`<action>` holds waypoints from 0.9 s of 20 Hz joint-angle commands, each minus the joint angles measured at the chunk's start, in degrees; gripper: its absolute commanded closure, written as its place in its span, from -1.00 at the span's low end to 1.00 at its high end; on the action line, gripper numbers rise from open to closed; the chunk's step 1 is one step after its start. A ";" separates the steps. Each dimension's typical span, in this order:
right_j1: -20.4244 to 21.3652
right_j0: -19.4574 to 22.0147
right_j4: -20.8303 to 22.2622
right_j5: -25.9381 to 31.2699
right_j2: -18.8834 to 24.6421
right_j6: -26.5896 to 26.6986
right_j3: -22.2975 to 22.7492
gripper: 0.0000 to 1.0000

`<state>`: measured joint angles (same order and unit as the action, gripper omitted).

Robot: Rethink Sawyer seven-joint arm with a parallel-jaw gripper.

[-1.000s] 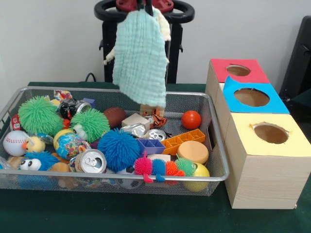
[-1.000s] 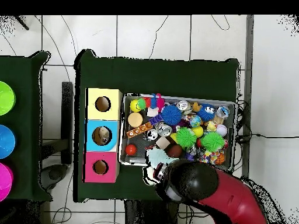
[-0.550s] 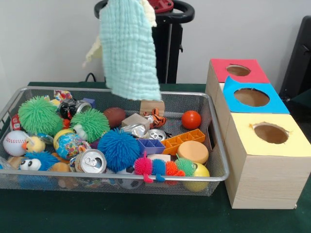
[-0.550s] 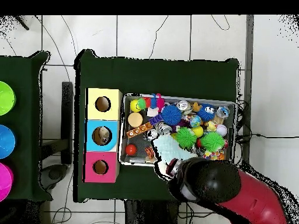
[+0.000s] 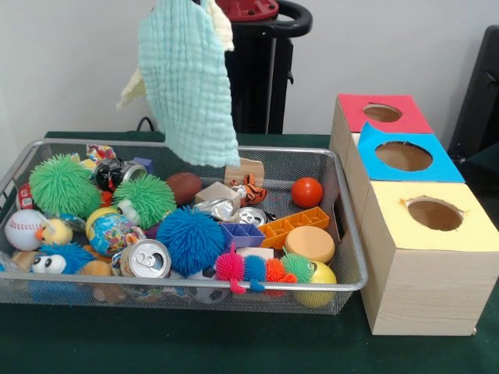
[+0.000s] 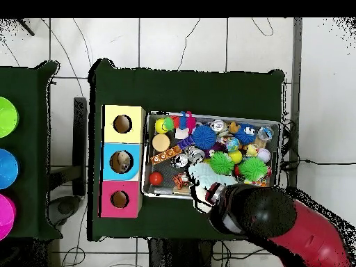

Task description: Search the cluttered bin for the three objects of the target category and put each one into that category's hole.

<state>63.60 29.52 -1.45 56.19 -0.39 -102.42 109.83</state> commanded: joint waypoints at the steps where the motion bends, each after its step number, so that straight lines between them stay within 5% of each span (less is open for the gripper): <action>1: -3.69 -1.37 -4.96 -12.47 5.54 -2.98 5.58 1.00; 8: -5.79 -3.09 -7.95 -19.09 6.11 -5.35 7.99 1.00; 18: -5.19 -9.02 -11.68 -20.23 4.10 -10.14 10.38 1.00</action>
<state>59.63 22.57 -9.42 38.30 0.34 -102.42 115.76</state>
